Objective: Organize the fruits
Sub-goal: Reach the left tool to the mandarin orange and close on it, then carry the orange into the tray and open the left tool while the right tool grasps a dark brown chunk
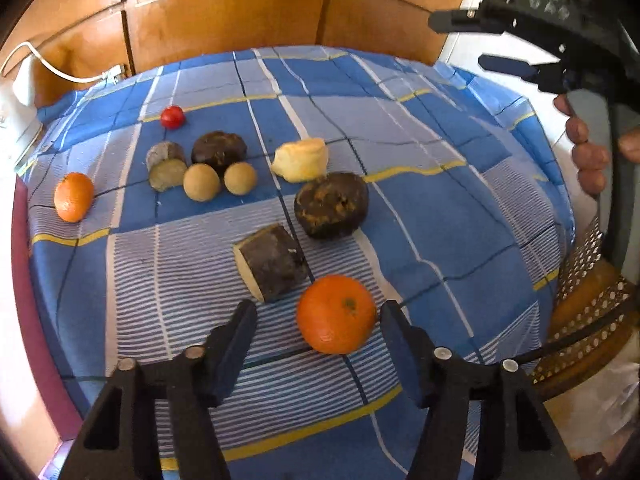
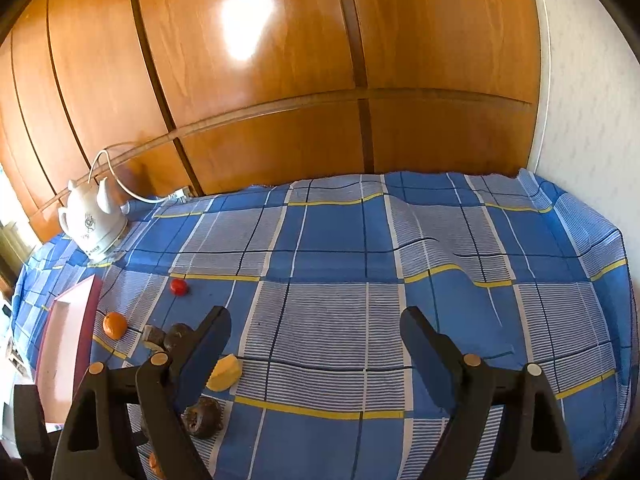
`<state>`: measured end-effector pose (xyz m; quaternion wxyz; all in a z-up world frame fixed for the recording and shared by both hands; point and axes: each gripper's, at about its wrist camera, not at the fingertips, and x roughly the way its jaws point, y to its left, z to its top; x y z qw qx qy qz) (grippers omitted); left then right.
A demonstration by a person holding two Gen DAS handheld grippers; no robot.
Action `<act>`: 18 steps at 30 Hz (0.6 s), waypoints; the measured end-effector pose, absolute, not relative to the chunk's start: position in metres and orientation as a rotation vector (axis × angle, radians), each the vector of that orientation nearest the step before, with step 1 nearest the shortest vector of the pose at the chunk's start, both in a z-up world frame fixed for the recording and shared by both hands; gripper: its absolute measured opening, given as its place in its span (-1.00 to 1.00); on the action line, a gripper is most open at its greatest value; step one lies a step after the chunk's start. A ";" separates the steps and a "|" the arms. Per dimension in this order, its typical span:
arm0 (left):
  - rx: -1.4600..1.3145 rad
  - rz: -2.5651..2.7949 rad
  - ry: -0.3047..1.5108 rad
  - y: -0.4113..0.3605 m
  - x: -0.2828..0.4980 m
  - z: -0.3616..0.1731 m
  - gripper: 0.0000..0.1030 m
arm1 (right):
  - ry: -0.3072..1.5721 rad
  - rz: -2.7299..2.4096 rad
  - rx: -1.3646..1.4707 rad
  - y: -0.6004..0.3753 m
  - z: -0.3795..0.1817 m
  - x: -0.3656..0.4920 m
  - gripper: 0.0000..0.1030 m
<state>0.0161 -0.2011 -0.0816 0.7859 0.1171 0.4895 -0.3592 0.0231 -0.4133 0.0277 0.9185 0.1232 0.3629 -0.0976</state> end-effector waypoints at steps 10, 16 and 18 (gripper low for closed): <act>0.102 -0.749 0.996 -0.148 0.026 -0.057 -0.24 | 0.846 -0.077 0.217 -0.394 0.016 0.034 0.19; 0.027 -0.664 0.920 -0.092 0.029 -0.034 -0.24 | 0.963 0.215 0.124 -0.336 0.003 0.038 -0.08; -0.016 -0.624 0.904 -0.070 0.034 -0.030 -0.24 | 0.989 0.249 0.077 -0.315 -0.001 0.037 -0.08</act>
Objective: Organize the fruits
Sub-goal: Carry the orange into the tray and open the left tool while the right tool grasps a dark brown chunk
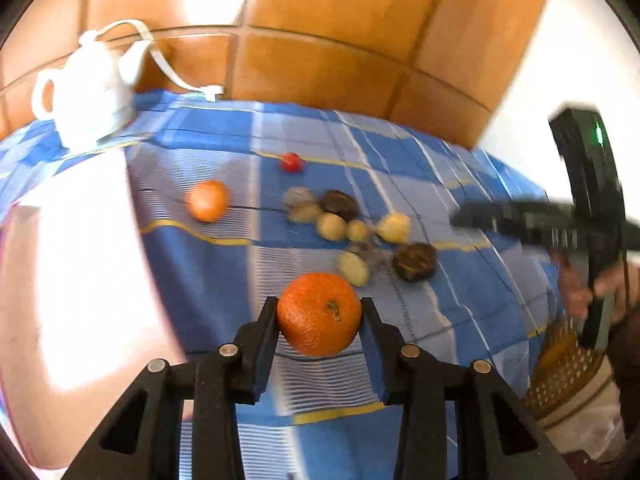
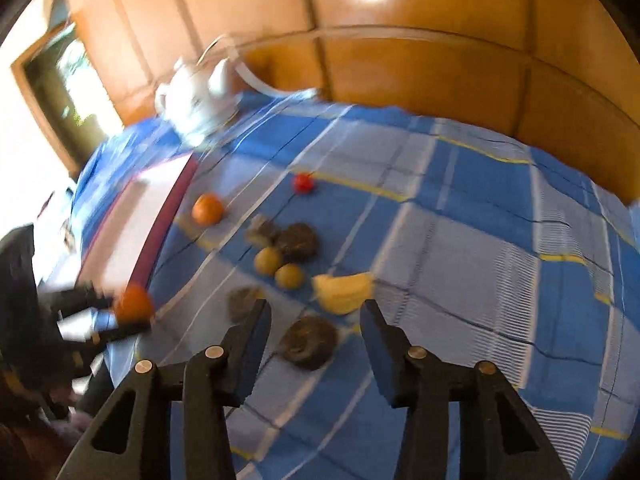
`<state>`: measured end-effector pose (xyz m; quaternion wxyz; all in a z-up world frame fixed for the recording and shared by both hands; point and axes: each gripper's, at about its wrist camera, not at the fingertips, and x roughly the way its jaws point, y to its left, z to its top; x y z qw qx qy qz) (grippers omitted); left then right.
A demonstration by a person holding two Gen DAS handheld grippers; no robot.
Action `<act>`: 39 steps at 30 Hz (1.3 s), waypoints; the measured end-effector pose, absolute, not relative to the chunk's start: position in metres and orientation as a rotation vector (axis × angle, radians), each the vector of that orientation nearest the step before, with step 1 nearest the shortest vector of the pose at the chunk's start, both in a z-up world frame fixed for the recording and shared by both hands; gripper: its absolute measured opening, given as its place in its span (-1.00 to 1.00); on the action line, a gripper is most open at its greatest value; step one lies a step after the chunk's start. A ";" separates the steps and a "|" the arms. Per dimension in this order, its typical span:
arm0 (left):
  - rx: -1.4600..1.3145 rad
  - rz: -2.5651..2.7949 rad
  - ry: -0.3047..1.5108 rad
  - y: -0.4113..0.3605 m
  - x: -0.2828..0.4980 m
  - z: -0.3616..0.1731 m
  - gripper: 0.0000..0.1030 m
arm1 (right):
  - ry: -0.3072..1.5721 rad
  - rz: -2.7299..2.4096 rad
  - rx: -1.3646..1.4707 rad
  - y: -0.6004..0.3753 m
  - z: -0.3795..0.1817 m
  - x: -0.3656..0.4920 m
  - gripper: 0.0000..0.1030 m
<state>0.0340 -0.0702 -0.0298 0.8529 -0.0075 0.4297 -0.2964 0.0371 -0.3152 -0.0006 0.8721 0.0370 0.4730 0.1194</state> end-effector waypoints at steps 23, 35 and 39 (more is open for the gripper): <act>-0.238 -0.079 0.923 0.099 0.137 -0.056 -0.22 | 1.136 0.218 -0.042 -0.231 -0.062 0.065 -0.45; -0.157 -0.014 0.854 0.090 0.107 -0.036 -0.01 | 1.105 0.204 -0.078 -0.227 -0.063 0.060 -0.46; -0.145 -0.019 0.840 0.080 0.089 -0.029 0.04 | 1.094 0.199 -0.085 -0.224 -0.063 0.060 -0.46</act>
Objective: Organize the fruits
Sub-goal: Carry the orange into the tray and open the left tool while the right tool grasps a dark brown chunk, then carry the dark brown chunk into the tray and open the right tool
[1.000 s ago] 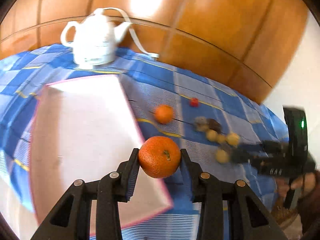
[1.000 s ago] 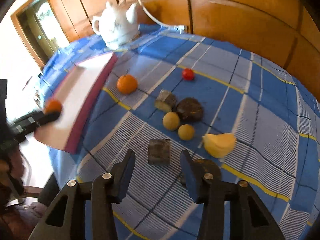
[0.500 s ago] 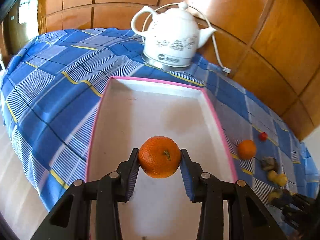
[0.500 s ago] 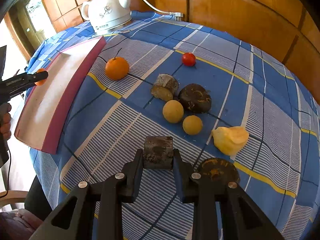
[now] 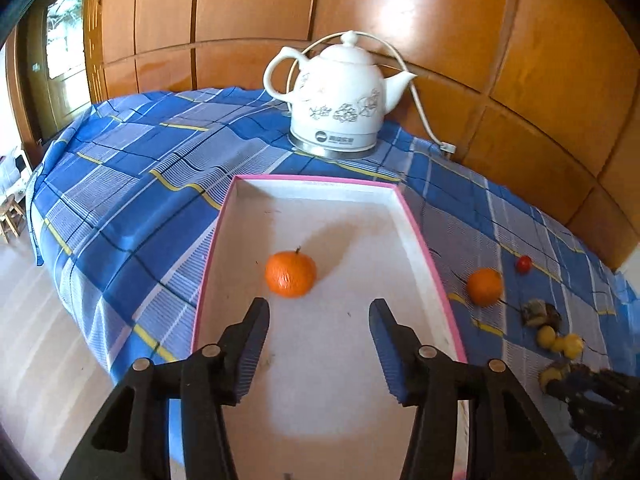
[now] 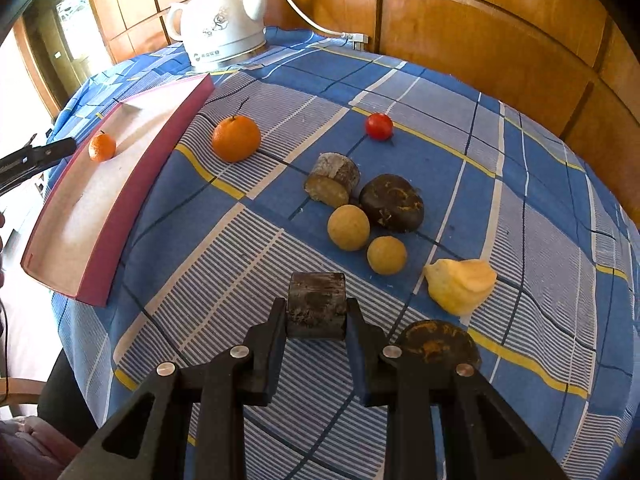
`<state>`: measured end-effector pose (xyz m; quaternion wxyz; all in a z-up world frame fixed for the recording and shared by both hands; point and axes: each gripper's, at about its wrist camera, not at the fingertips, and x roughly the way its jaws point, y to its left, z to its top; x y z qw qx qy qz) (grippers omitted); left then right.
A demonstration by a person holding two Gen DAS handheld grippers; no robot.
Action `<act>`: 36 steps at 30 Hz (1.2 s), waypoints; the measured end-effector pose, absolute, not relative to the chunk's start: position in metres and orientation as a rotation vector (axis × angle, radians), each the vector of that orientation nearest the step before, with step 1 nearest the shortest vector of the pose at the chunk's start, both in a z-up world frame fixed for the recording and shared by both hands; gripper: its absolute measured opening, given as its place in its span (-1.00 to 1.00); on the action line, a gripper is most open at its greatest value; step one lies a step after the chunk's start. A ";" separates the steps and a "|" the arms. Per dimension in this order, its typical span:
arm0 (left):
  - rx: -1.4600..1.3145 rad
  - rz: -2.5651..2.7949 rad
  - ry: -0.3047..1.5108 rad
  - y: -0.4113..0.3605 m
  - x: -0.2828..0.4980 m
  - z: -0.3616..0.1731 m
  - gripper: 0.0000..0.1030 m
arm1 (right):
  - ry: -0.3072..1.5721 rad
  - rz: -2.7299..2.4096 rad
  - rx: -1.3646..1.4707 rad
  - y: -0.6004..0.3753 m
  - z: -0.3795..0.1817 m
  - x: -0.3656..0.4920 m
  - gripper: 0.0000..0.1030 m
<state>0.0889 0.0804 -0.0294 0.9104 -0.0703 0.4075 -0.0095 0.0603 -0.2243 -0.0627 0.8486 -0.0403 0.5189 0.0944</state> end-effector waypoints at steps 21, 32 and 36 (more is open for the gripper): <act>-0.124 -0.029 0.801 0.070 0.039 -0.022 0.33 | 1.083 0.337 -0.041 -0.186 -0.052 0.053 -0.46; -0.138 -0.020 0.825 0.076 0.037 -0.029 0.33 | 1.031 0.532 0.010 -0.126 -0.017 0.072 -0.46; -0.144 -0.014 0.831 0.078 0.037 -0.031 0.33 | 1.026 0.577 -0.024 -0.097 -0.014 0.084 -0.46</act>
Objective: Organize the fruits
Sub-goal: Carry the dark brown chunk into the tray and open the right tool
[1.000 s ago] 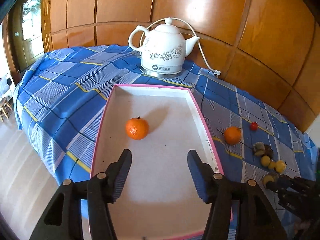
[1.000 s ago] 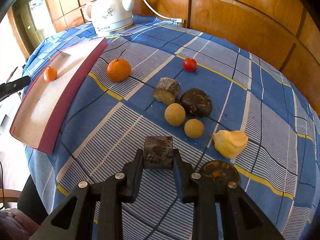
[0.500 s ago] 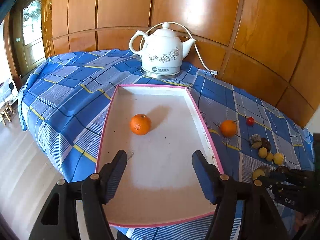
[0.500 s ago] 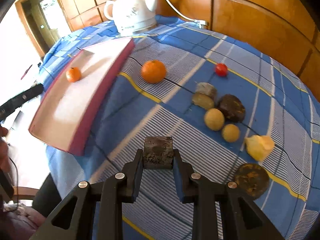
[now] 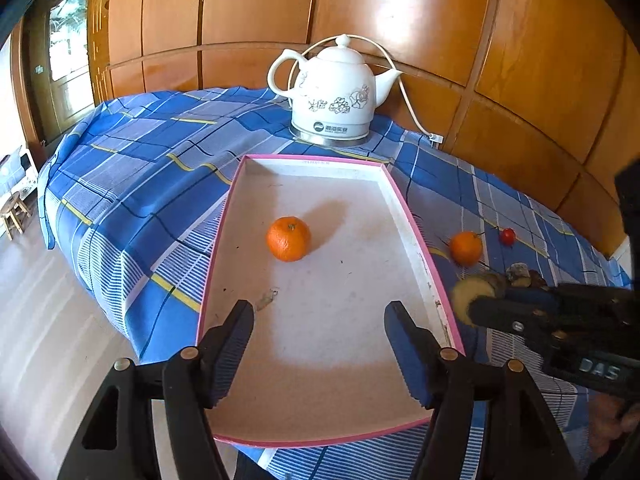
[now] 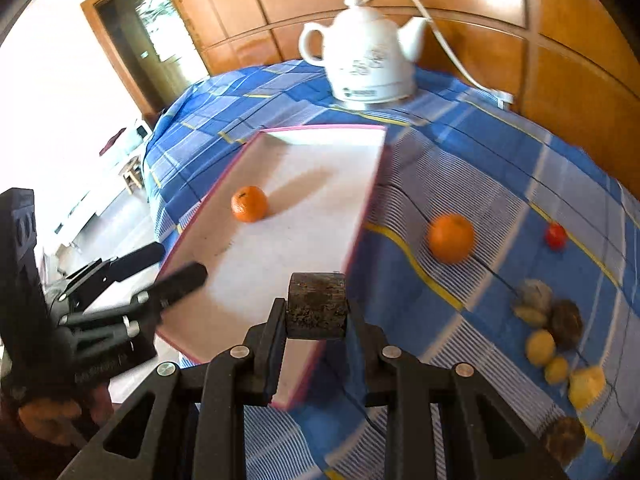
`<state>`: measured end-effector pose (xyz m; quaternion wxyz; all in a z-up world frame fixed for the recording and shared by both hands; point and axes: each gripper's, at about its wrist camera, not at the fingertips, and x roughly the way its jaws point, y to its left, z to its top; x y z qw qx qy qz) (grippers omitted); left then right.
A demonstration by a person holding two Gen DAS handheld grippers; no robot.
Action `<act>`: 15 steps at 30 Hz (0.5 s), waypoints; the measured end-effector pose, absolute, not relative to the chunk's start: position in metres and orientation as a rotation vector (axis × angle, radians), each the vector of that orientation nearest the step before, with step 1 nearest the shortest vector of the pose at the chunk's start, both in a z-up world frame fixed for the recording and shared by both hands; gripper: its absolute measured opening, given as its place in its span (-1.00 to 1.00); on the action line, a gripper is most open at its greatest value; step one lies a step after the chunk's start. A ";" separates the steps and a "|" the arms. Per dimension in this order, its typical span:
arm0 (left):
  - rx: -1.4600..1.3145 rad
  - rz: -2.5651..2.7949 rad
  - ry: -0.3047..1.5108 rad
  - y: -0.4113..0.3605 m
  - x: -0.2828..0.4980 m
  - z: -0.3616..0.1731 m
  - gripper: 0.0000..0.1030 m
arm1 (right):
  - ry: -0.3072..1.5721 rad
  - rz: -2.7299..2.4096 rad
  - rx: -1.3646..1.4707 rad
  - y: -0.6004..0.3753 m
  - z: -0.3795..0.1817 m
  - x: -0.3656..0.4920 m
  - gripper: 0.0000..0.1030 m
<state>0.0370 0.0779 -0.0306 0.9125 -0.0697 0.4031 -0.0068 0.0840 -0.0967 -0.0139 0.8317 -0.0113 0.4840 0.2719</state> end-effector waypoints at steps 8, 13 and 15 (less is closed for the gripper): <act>-0.158 -0.001 0.842 0.086 0.038 -0.035 0.33 | 1.043 0.589 -0.065 -0.063 -0.020 0.106 -0.46; -0.166 0.001 0.855 0.086 0.039 -0.038 0.33 | 1.063 0.573 -0.071 -0.054 -0.027 0.120 -0.45; -0.169 0.006 0.860 0.088 0.039 -0.039 0.33 | 1.070 0.554 -0.070 -0.051 -0.031 0.127 -0.44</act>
